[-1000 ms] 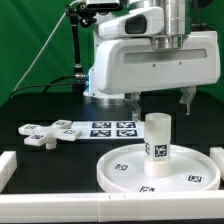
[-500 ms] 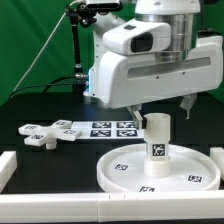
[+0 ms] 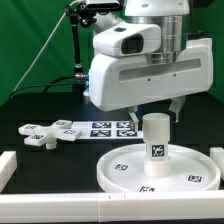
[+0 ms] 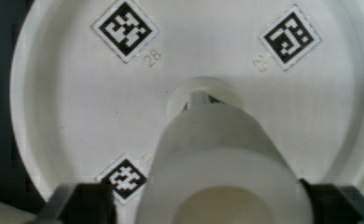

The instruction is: Assemble round table

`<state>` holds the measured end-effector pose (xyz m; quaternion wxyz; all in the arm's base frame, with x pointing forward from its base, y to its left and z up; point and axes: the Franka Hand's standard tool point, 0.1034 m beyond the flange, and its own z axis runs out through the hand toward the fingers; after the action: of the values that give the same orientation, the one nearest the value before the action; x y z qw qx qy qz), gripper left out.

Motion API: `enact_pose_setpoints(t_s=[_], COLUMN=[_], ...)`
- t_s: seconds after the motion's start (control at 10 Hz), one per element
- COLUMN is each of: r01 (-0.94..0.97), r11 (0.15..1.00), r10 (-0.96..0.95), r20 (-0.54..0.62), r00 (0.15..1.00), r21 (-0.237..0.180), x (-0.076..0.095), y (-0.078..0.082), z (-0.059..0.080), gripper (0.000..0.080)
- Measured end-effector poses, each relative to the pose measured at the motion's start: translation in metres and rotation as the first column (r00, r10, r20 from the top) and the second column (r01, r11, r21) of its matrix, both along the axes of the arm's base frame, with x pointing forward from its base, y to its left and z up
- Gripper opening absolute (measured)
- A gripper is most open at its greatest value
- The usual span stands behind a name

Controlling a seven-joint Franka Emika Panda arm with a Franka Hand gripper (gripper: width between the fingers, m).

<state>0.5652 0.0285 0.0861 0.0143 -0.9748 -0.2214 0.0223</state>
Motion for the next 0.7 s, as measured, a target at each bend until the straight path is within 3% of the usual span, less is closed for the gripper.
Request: enact_pose_setpoints(t_s=[0.7], r01=[0.014], r11=[1.0], r10=[-0.014], r20=[0.0], r00=[1.0], r21=[0.003], x=[0.0002], y=[-0.0009], z=[-0.0002], gripper=[0.0404])
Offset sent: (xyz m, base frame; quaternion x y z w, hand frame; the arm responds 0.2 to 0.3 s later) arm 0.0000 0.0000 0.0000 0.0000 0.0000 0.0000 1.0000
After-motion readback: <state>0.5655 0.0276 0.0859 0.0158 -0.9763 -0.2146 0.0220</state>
